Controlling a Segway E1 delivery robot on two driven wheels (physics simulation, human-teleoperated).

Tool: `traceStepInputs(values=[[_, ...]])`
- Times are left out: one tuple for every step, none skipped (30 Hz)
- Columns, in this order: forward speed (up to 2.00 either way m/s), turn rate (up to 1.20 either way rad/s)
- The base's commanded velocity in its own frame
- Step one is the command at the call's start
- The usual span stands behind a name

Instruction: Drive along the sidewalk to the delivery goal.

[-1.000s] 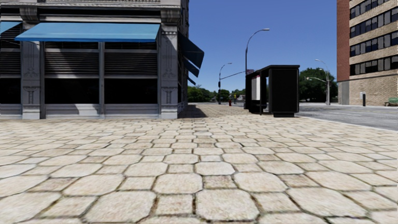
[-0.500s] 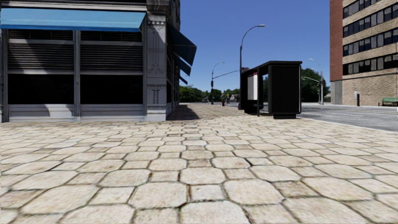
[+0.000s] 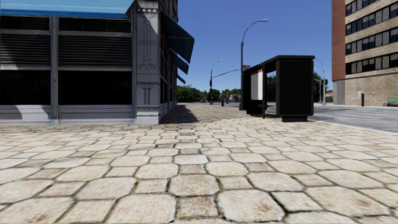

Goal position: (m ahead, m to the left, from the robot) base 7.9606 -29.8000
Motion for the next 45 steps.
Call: traceStepInputs(values=[[2.0, 0.0], [2.0, 0.0], [2.0, 0.0], [2.0, 0.0], [2.0, 0.0], [2.0, 0.0], [2.0, 0.0], [2.0, 0.0], [2.0, 0.0], [2.0, 0.0], [2.0, 0.0], [2.0, 0.0], [2.0, 0.0], [2.0, 0.0], [2.0, 0.0], [2.0, 0.0], [2.0, 0.0], [2.0, 0.0], [2.0, 0.0], [2.0, 0.0], [2.0, 0.0], [2.0, 0.0], [2.0, 0.0], [2.0, 0.0], [2.0, 0.0], [2.0, 0.0], [2.0, 0.0], [2.0, 0.0], [2.0, 0.0], [2.0, 0.0], [2.0, 0.0], [2.0, 0.0], [2.0, 0.0], [2.0, 0.0], [2.0, 0.0], [2.0, 0.0], [2.0, 0.0], [2.0, 0.0], [2.0, 0.0], [2.0, 0.0], [2.0, 0.0], [2.0, 0.0], [2.0, 0.0], [2.0, 0.0], [2.0, 0.0]])
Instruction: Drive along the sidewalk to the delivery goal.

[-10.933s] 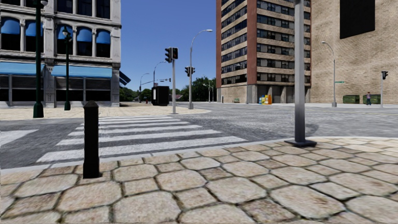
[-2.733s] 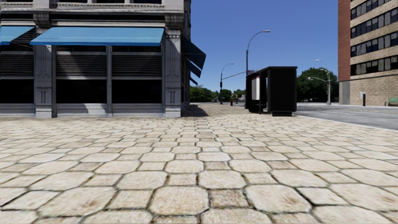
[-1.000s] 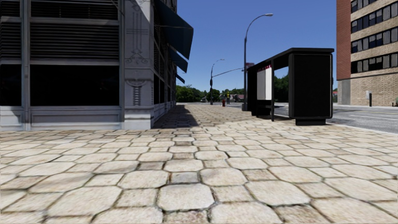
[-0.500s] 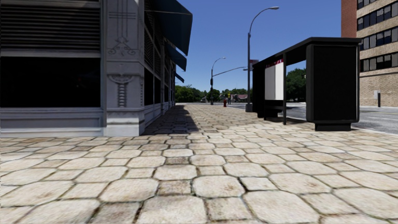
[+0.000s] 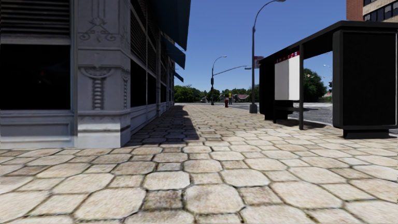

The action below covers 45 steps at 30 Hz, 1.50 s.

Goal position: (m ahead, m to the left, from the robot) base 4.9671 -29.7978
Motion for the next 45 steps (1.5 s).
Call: traceStepInputs(values=[[2.0, 0.0], [2.0, 0.0], [2.0, 0.0], [2.0, 0.0], [2.0, 0.0], [2.0, 0.0], [2.0, 0.0], [2.0, 0.0], [2.0, 0.0], [2.0, 0.0], [2.0, 0.0], [2.0, 0.0], [2.0, 0.0], [2.0, 0.0], [2.0, 0.0], [2.0, 0.0], [2.0, 0.0], [2.0, 0.0], [2.0, 0.0], [2.0, 0.0], [2.0, 0.0], [2.0, 0.0], [2.0, 0.0], [2.0, 0.0], [2.0, 0.0], [2.0, 0.0], [2.0, 0.0], [2.0, 0.0], [2.0, 0.0], [2.0, 0.0], [2.0, 0.0], [2.0, 0.0], [2.0, 0.0], [2.0, 0.0], [2.0, 0.0], [2.0, 0.0], [2.0, 0.0], [2.0, 0.0], [2.0, 0.0], [2.0, 0.0], [2.0, 0.0], [2.0, 0.0], [2.0, 0.0], [2.0, 0.0], [2.0, 0.0]])
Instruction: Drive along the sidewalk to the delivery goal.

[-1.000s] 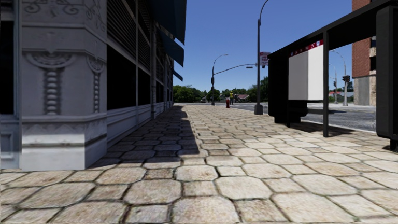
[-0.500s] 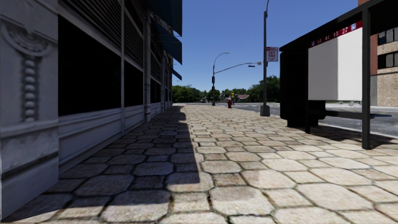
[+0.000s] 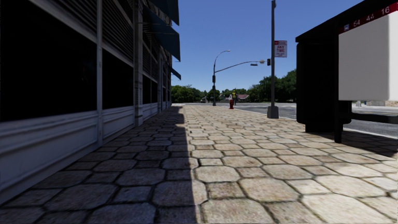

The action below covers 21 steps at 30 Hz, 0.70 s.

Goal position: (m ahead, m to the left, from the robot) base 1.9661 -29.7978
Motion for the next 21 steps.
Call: traceStepInputs(values=[[2.0, 0.0], [2.0, 0.0], [2.0, 0.0], [2.0, 0.0], [2.0, 0.0], [2.0, 0.0], [2.0, 0.0], [2.0, 0.0], [2.0, 0.0], [2.0, 0.0], [2.0, 0.0], [2.0, 0.0], [2.0, 0.0], [2.0, 0.0], [2.0, 0.0], [2.0, 0.0], [2.0, 0.0], [2.0, 0.0], [2.0, 0.0], [2.0, 0.0], [2.0, 0.0]])
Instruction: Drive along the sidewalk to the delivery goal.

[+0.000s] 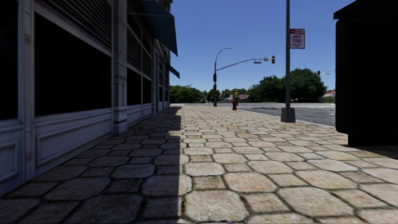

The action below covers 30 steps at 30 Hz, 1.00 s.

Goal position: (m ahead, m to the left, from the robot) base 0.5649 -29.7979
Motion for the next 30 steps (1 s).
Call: traceStepInputs(values=[[2.0, 0.0], [2.0, 0.0], [2.0, 0.0], [2.0, 0.0], [2.0, 0.0], [2.0, 0.0], [2.0, 0.0], [2.0, 0.0], [2.0, 0.0], [2.0, 0.0], [2.0, 0.0], [2.0, 0.0], [2.0, 0.0], [2.0, 0.0], [2.0, 0.0], [2.0, 0.0], [2.0, 0.0], [2.0, 0.0], [2.0, 0.0], [2.0, 0.0], [2.0, 0.0], [2.0, 0.0], [2.0, 0.0], [2.0, 0.0], [2.0, 0.0], [2.0, 0.0], [2.0, 0.0], [2.0, 0.0], [2.0, 0.0], [2.0, 0.0]])
